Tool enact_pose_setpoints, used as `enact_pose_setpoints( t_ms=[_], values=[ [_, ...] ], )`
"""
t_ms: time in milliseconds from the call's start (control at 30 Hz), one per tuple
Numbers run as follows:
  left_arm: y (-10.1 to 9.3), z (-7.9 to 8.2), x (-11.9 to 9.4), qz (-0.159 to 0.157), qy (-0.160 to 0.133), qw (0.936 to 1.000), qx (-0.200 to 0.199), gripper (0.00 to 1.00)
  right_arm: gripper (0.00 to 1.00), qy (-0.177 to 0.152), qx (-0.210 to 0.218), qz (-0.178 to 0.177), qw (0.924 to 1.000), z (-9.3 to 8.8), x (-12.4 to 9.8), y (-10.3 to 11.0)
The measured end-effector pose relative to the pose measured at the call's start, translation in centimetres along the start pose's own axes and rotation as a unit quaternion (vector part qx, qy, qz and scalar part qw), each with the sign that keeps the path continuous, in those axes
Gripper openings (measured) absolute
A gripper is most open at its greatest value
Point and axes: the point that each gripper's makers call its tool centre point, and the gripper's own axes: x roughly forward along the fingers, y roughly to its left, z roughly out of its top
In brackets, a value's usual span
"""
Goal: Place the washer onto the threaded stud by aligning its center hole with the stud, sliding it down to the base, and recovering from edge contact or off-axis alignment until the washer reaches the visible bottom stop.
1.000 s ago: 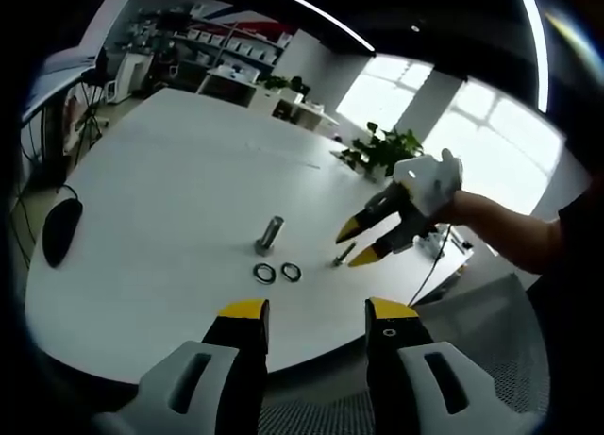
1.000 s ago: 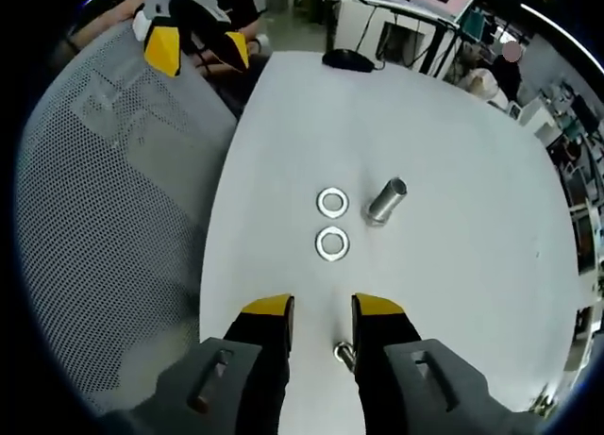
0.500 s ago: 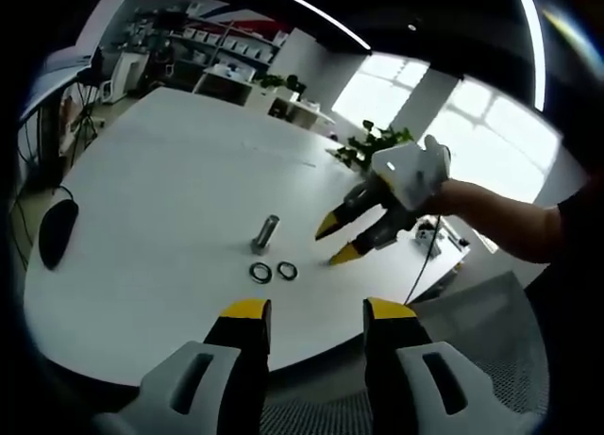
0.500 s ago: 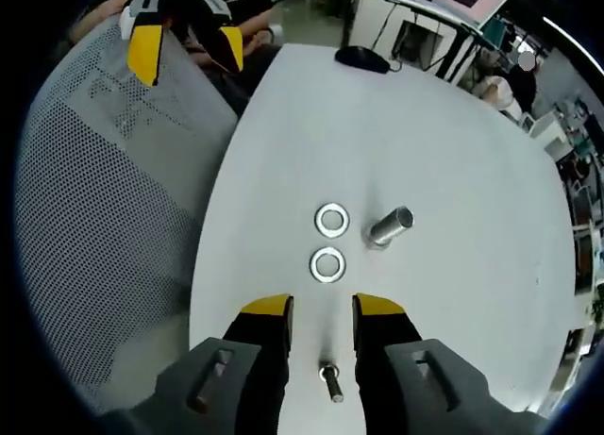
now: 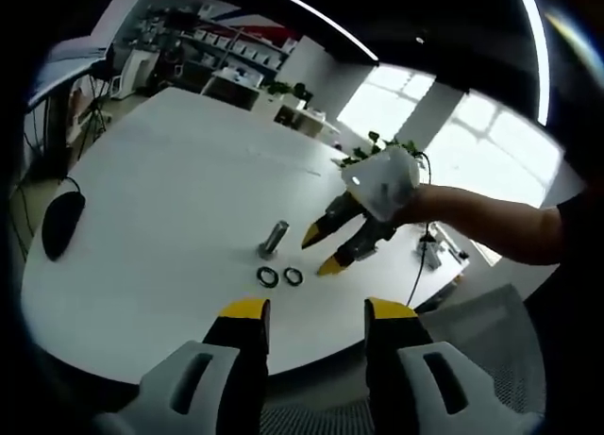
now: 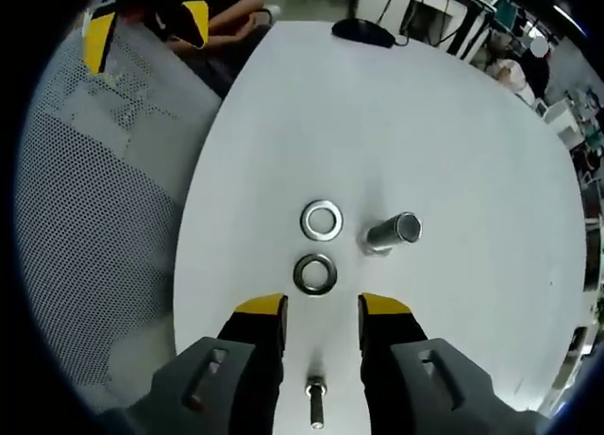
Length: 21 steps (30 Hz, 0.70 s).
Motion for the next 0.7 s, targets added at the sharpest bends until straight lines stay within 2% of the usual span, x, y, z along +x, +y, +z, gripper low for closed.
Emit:
enact_pose_setpoints(
  t_ms=[67, 133, 233, 400, 533, 700],
  values=[
    [0.0, -0.2, 0.0, -0.001, 0.006, 1.0000, -0.001, 0.39, 0.33, 0.007, 0.003, 0.002, 1.0000, -0.2, 0.3, 0.1],
    [0.0, 0.0, 0.0, -0.001, 0.000, 1.0000, 0.000, 0.39, 0.33, 0.006, 0.003, 0.004, 1.0000, -0.1, 0.5, 0.2],
    [0.0, -0.2, 0.0, -0.001, 0.006, 1.0000, -0.002, 0.39, 0.33, -0.001, 0.019, 0.016, 0.9997, 0.2, 1.1, 0.3],
    [0.1, -0.2, 0.0, 0.001, 0.004, 1.0000, -0.002, 0.39, 0.33, -0.013, 0.042, 0.016, 0.9989, 0.5, 1.9, 0.2],
    [0.0, -0.1, 0.0, -0.002, 0.001, 1.0000, -0.003, 0.39, 0.33, -0.015, 0.045, 0.020, 0.9987, 0.5, 2.2, 0.4],
    [0.0, 0.1, -0.1, -0.001, -0.003, 1.0000, -0.004, 0.39, 0.33, 0.009, 0.027, 0.020, 0.9994, -0.2, 2.9, 0.6]
  ],
)
